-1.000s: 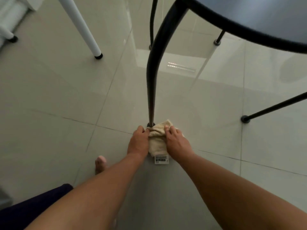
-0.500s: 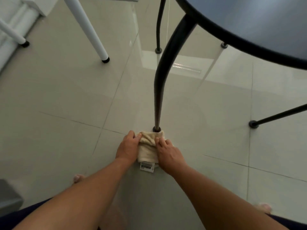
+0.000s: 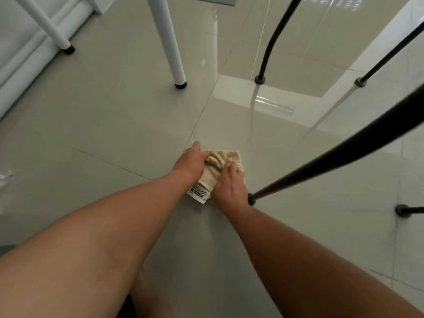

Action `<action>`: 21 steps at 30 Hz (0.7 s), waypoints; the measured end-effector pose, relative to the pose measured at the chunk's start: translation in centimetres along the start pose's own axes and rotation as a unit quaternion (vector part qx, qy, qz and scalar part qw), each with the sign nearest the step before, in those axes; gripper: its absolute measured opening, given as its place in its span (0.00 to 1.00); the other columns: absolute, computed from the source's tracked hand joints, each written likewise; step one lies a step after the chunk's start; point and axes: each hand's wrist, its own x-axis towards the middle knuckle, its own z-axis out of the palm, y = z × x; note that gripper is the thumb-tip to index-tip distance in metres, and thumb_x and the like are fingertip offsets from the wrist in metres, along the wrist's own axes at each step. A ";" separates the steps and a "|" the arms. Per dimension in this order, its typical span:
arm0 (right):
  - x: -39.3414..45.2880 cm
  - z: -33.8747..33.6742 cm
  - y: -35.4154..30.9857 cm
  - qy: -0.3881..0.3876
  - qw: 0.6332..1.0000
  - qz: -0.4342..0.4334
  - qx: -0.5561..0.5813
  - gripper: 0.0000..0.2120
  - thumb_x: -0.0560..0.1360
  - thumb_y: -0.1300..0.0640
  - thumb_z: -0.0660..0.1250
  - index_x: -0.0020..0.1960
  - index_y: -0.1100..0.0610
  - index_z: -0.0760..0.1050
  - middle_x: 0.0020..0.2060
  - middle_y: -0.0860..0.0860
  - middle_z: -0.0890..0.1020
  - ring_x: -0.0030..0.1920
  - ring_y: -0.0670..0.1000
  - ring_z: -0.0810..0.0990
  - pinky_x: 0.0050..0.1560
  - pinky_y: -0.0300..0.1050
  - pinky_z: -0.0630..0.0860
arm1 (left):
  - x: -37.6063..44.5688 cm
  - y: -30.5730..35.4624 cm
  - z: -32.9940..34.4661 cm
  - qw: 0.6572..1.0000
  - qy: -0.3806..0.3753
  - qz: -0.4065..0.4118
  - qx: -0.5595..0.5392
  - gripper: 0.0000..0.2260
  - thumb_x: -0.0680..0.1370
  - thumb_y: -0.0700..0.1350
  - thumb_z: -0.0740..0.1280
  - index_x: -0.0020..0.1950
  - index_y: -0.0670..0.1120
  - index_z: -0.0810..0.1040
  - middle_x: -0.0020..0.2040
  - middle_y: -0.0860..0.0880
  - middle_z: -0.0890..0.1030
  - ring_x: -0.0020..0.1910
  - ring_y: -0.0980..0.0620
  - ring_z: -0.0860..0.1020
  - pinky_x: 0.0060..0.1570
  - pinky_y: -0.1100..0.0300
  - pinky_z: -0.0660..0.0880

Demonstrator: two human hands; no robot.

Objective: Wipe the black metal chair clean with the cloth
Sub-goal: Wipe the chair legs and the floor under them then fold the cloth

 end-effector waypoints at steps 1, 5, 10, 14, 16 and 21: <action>0.4 -0.2 0.0 -0.008 1.000 0.010 -0.004 0.30 0.79 0.57 0.52 0.79 0.62 0.50 0.78 0.55 0.54 0.73 0.60 0.60 0.70 0.53 0.65 | 0.3 -0.3 0.1 1.000 -0.001 0.007 0.005 0.15 0.81 0.58 0.59 0.46 0.47 0.67 0.47 0.41 0.77 0.45 0.42 0.74 0.43 0.53 0.65; -1.7 -0.5 0.2 -0.012 0.995 -0.077 -0.069 0.25 0.80 0.59 0.55 0.74 0.67 0.62 0.71 0.65 0.66 0.69 0.63 0.65 0.65 0.53 0.69 | -1.1 -2.6 1.3 0.996 -0.027 0.057 0.067 0.19 0.81 0.61 0.55 0.50 0.45 0.71 0.41 0.47 0.72 0.44 0.41 0.76 0.42 0.55 0.66; -8.0 1.3 2.8 -0.044 0.988 -0.102 -0.111 0.23 0.72 0.66 0.66 0.66 0.73 0.71 0.63 0.69 0.73 0.52 0.66 0.79 0.52 0.54 0.80 | -7.4 -3.4 3.3 0.980 -0.099 0.124 0.121 0.14 0.83 0.44 0.59 0.68 0.48 0.72 0.64 0.41 0.72 0.57 0.40 0.75 0.52 0.51 0.71; -12.5 1.3 6.9 -0.064 0.995 -0.052 -0.054 0.26 0.81 0.63 0.55 0.77 0.63 0.55 0.69 0.58 0.66 0.64 0.62 0.72 0.58 0.55 0.77 | -12.7 -3.1 6.3 0.979 -0.119 0.138 0.094 0.19 0.82 0.38 0.58 0.73 0.49 0.69 0.68 0.43 0.69 0.59 0.40 0.74 0.54 0.52 0.70; -14.3 0.3 9.0 -0.064 0.994 -0.037 -0.078 0.28 0.82 0.64 0.54 0.79 0.64 0.50 0.72 0.57 0.63 0.67 0.61 0.69 0.59 0.56 0.75 | -14.8 -2.1 8.3 0.979 -0.134 0.126 0.084 0.18 0.83 0.39 0.57 0.73 0.49 0.68 0.68 0.43 0.70 0.58 0.40 0.75 0.51 0.54 0.69; -16.5 -2.8 15.4 -0.057 0.992 0.017 -0.107 0.30 0.81 0.64 0.56 0.80 0.63 0.48 0.76 0.56 0.59 0.71 0.61 0.66 0.59 0.56 0.75 | -16.3 2.9 13.5 0.977 -0.147 0.133 0.077 0.17 0.83 0.50 0.56 0.71 0.49 0.68 0.58 0.45 0.73 0.48 0.45 0.74 0.48 0.55 0.71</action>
